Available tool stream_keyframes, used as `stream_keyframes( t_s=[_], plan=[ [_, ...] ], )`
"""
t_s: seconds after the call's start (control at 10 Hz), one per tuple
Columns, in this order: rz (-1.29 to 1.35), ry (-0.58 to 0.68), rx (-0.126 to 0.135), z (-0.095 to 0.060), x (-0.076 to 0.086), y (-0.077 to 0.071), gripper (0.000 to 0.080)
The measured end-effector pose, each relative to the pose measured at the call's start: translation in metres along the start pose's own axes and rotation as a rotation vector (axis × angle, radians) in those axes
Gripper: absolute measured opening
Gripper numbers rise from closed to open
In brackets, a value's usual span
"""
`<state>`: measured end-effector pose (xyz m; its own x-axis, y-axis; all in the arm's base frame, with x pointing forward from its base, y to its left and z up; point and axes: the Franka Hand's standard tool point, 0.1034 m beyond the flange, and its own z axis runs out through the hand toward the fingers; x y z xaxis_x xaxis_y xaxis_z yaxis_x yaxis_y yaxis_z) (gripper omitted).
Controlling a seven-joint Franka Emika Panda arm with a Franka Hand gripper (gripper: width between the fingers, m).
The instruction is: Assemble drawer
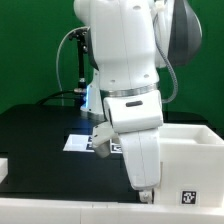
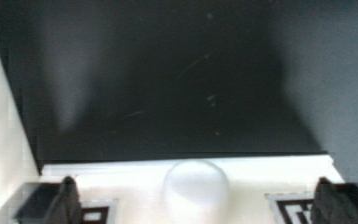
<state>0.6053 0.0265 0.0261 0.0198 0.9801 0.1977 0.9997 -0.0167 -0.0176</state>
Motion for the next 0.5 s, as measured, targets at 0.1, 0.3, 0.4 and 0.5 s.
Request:
stream_keyframes(
  t_s=[0.1, 0.3, 0.4, 0.5],
  plan=[
    [-0.002, -0.001, 0.000, -0.002, -0.005, 0.000, 0.0649],
    [0.012, -0.007, -0.007, -0.006, -0.024, 0.001, 0.0649],
    [0.038, -0.013, -0.020, -0.011, -0.034, 0.001, 0.0649],
    [0.063, -0.021, -0.023, -0.013, -0.042, -0.004, 0.0649]
  ],
)
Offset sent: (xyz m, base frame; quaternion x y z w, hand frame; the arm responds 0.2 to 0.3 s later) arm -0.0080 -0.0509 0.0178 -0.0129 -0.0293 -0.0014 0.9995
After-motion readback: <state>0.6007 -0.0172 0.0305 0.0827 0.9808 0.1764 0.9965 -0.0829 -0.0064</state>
